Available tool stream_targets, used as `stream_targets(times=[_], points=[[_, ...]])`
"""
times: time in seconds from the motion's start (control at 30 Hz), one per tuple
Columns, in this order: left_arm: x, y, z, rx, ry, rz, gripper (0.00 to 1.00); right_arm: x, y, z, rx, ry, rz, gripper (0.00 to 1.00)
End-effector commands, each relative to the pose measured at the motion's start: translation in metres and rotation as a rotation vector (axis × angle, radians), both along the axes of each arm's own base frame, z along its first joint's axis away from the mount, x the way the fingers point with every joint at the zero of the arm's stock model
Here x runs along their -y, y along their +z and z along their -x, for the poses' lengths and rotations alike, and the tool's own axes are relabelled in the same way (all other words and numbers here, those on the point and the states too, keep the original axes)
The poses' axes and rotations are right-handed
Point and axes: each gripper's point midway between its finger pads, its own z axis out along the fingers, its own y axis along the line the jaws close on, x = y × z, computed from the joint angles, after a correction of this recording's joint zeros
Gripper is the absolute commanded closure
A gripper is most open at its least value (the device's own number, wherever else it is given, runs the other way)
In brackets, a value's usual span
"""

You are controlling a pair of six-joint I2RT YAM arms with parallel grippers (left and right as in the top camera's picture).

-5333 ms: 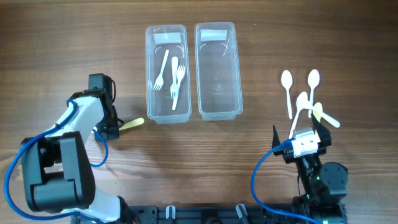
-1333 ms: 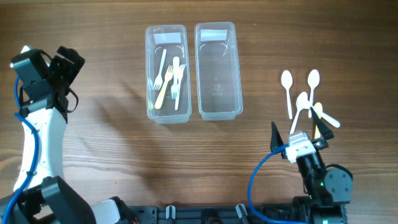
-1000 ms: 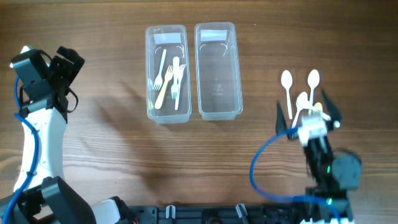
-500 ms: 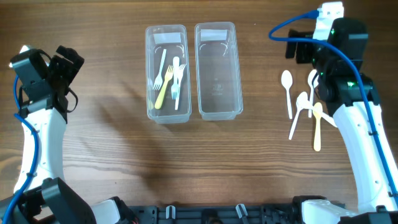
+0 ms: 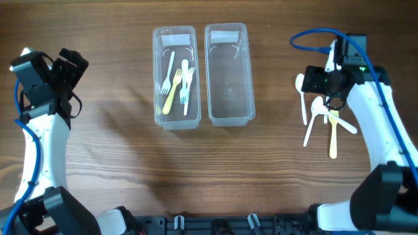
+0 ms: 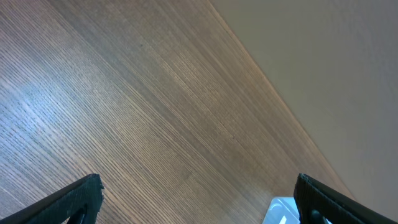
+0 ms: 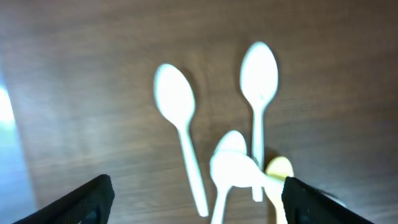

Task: Pack container
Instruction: 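Reach the right gripper to the white spoons and grasp one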

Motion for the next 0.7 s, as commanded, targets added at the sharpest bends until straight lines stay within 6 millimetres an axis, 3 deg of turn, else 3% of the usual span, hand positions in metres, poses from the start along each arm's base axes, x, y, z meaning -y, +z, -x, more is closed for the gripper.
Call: stream_targets(times=[0.0,0.13,0.3,0.43,0.53,0.67], points=[[-0.003,0.014,-0.002,0.033,0.007,-0.007,0.0,0.024,-0.005,0.008,-0.049,0.047,0.031,0.13],[-0.003,0.014,-0.002,0.033,0.007,-0.007,0.0,0.05,-0.009,0.026,-0.131,0.206,0.098,0.09],[-0.003,0.014,-0.002,0.033,0.007,-0.007,0.0,0.058,-0.015,0.051,-0.234,0.388,0.115,0.11],[-0.003,0.014,-0.002,0.033,0.007,-0.007,0.0,0.052,-0.013,0.041,-0.161,0.544,0.086,0.15],[-0.003,0.014,-0.002,0.033,0.007,-0.007,0.0,0.052,-0.008,0.028,-0.068,0.565,0.055,0.18],[-0.003,0.014,-0.002,0.033,0.007,-0.007,0.0,0.057,-0.013,0.019,-0.006,0.547,-0.014,0.28]])
